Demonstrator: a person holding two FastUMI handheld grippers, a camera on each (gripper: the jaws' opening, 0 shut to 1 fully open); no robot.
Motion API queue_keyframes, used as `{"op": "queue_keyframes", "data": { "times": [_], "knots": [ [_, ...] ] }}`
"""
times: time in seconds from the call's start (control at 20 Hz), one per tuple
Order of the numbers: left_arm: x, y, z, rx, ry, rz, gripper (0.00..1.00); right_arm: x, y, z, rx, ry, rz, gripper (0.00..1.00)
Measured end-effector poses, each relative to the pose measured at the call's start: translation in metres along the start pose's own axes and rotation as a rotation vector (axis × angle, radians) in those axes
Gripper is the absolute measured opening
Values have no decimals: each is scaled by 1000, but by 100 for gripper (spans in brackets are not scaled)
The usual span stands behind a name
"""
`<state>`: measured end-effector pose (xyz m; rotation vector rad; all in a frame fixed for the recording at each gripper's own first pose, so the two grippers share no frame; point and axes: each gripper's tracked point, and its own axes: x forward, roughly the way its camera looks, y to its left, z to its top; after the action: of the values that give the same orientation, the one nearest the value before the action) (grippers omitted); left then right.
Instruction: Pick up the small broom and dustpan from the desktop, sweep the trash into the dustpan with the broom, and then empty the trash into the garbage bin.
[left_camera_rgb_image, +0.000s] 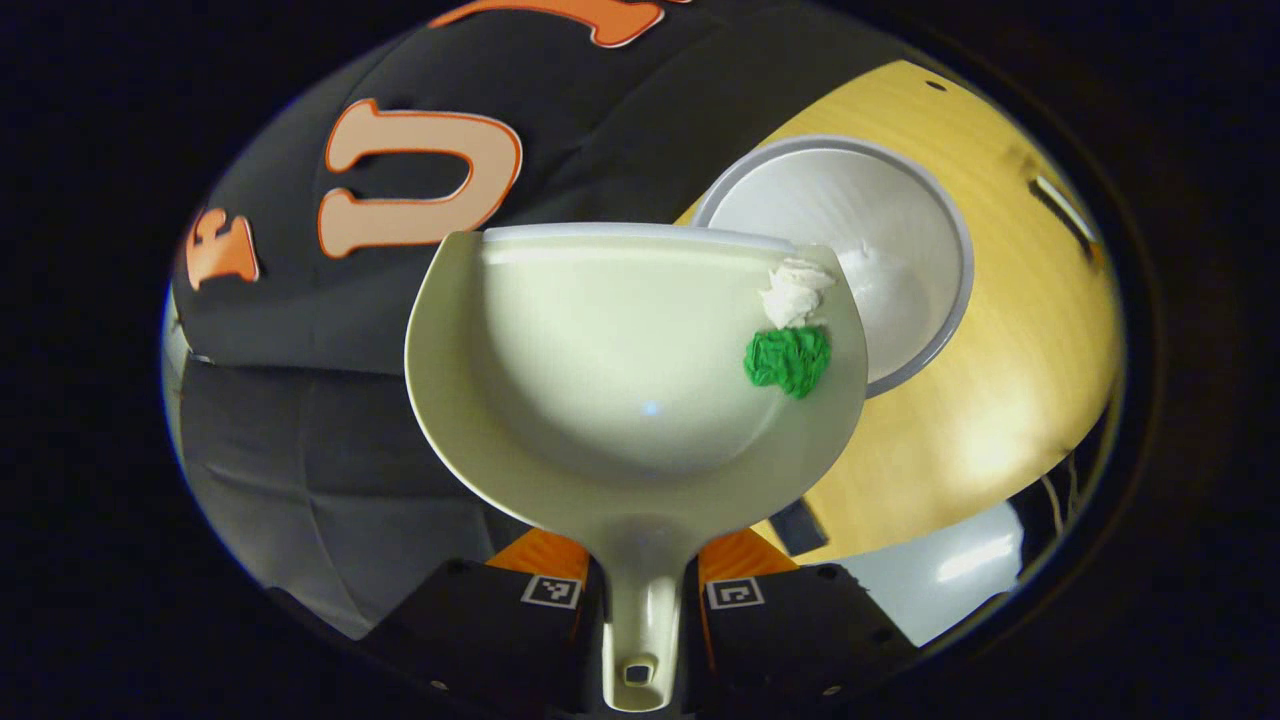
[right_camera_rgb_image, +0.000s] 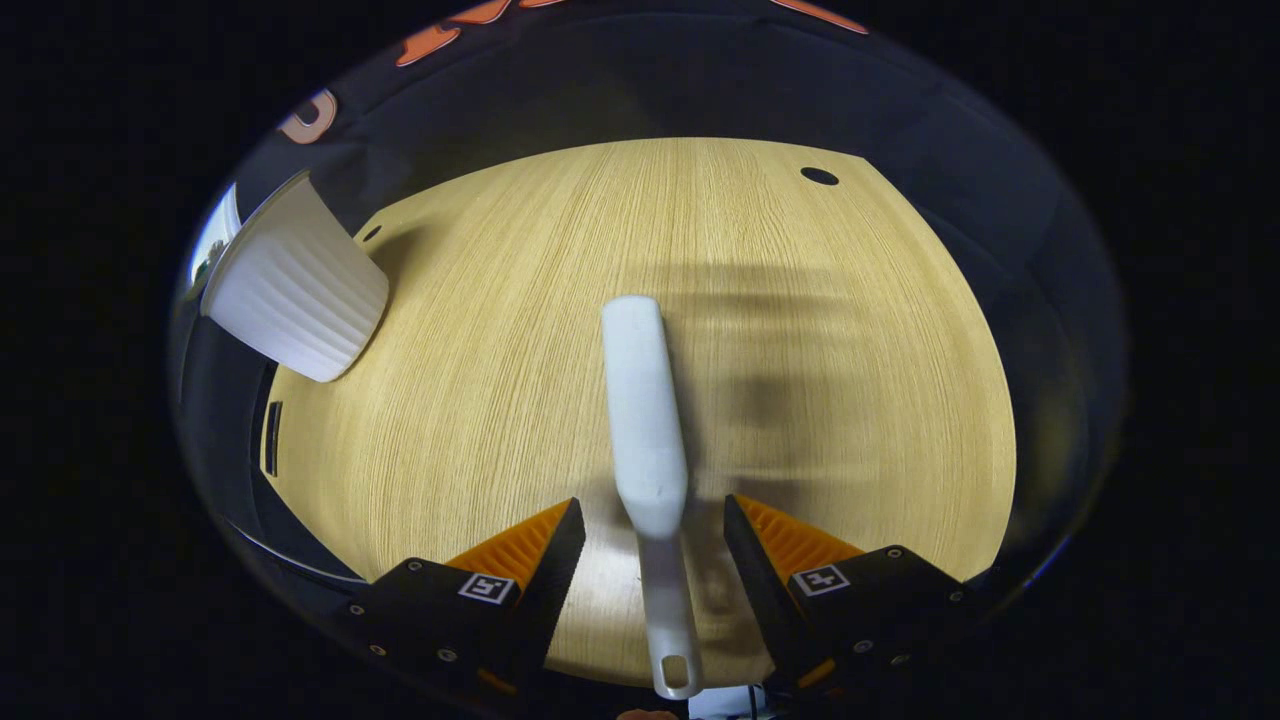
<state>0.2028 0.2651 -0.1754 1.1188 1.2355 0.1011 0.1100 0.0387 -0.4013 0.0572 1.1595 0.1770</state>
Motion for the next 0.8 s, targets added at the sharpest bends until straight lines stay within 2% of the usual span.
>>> {"op": "queue_keyframes", "data": {
  "times": [0.15, 0.25, 0.45, 0.5, 0.55, 0.7, 0.8],
  "knots": [
    [-2, 32, 11, 228, -10, 198, 31, -1, 0, 0, -6, 4, 4, 86],
    [3, 36, 17, 331, -23, 286, 31, -1, 1, -2, -8, 1, 12, 86],
    [4, 34, 29, 338, -71, 286, 30, -2, 2, -2, -6, 6, 21, 86],
    [5, 28, 27, 289, -74, 262, 30, -1, 2, -1, -5, 5, 21, 85],
    [5, 16, 26, 201, -88, 206, 31, -2, 3, -1, -7, 3, 26, 85],
    [2, -52, 30, -117, -148, -45, 31, -1, 7, -4, -6, 15, 51, 85],
    [-8, -99, 57, -332, -233, -205, 31, -2, 13, -5, -6, 26, 70, 85]
  ]
}}
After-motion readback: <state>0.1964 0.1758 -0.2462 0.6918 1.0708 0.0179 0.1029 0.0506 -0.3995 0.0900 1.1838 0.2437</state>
